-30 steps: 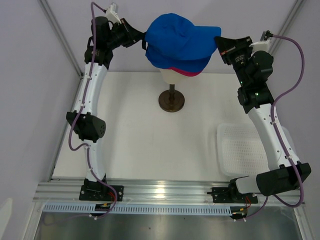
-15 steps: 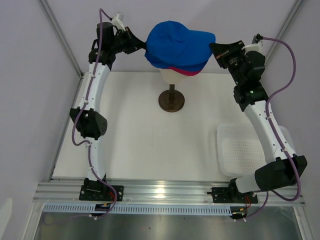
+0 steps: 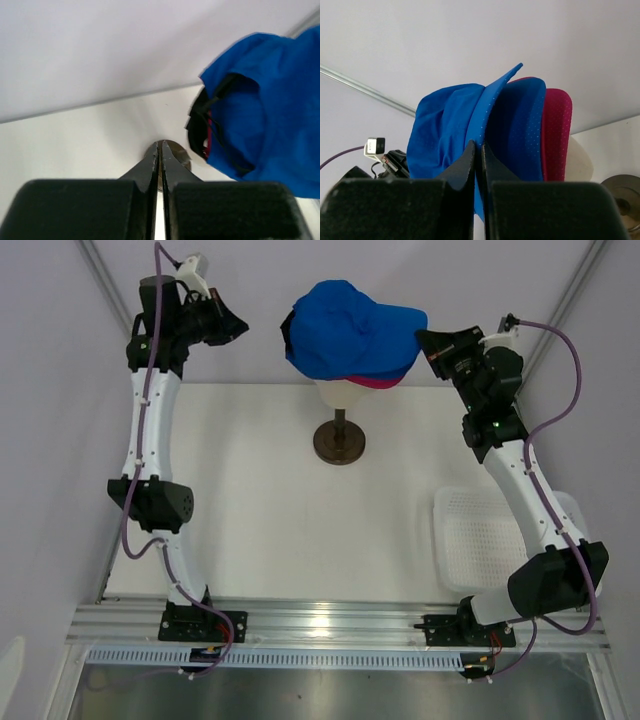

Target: Stack the hats

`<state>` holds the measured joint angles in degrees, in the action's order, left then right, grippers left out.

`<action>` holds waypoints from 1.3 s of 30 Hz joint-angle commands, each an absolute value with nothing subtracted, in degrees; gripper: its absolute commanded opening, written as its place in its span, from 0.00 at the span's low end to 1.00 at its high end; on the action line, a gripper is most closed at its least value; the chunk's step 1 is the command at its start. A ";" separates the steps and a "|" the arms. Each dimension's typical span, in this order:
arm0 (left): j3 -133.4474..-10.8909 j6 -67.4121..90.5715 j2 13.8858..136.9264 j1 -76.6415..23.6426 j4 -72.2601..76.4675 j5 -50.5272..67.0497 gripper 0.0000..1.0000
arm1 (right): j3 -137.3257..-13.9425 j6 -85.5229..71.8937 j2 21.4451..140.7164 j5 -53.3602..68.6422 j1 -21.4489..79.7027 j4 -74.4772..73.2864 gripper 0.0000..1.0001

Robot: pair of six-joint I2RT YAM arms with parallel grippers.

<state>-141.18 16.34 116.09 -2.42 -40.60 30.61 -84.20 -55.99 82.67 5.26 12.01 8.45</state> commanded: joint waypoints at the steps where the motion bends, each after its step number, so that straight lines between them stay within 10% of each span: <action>1: -141.33 11.69 115.22 -1.67 -43.51 24.01 0.02 | -82.79 -54.76 83.14 2.46 11.34 7.47 0.00; 13: -137.38 18.10 117.08 -5.62 -35.96 20.83 0.07 | -84.81 -49.66 86.66 4.22 11.87 5.81 0.00; 21: -125.87 21.89 105.65 -6.59 -27.60 21.80 0.58 | -85.78 -49.13 88.06 6.24 11.87 5.36 0.00; 39: -137.46 19.51 113.99 -14.06 -31.38 3.98 0.47 | -86.05 -48.60 87.80 7.82 11.43 5.80 0.00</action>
